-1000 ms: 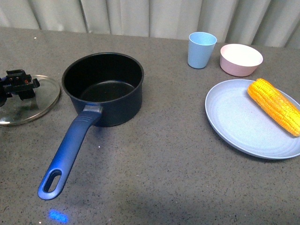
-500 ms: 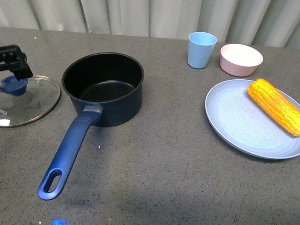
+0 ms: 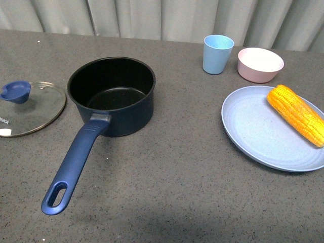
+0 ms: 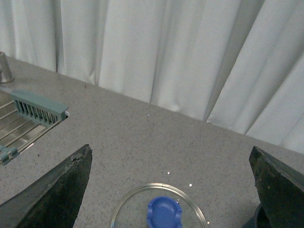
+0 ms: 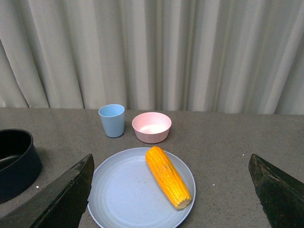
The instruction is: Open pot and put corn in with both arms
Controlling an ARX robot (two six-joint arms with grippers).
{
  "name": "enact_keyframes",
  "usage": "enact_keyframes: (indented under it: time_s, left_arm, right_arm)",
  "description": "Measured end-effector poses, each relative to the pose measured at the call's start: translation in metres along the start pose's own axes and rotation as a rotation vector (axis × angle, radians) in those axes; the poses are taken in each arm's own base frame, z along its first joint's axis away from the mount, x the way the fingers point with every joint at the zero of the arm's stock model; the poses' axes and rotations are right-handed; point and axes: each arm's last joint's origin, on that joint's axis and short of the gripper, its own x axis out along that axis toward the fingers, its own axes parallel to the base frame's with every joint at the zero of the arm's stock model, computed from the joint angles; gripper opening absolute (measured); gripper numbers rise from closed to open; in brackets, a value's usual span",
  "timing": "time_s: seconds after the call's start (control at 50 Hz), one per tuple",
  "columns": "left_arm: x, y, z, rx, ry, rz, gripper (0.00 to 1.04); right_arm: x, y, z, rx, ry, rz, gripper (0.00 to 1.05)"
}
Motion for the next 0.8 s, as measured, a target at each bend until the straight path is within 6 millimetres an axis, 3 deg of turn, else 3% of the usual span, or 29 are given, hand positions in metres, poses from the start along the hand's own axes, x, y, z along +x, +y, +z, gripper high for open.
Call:
enact_keyframes:
  time_s: [0.06,0.12,0.5,0.8]
  left_arm:
    - [-0.011,-0.004,-0.004,0.042,0.02,-0.16,0.81]
    - [-0.026,-0.01,-0.014,0.062,0.028,-0.203,0.67]
    - [-0.075,-0.02,-0.018,0.081,0.033,-0.203,0.05]
    - [-0.106,-0.031,-0.017,0.084,0.032,-0.209,0.04]
  right_arm:
    - [0.0,0.0,0.0,0.0,0.0,-0.002,0.95]
    - [0.0,0.0,0.0,0.0,0.0,0.001,0.95]
    - [0.0,0.0,0.0,0.0,0.0,0.0,0.95]
    - [0.0,0.0,0.0,0.0,0.0,0.0,0.95]
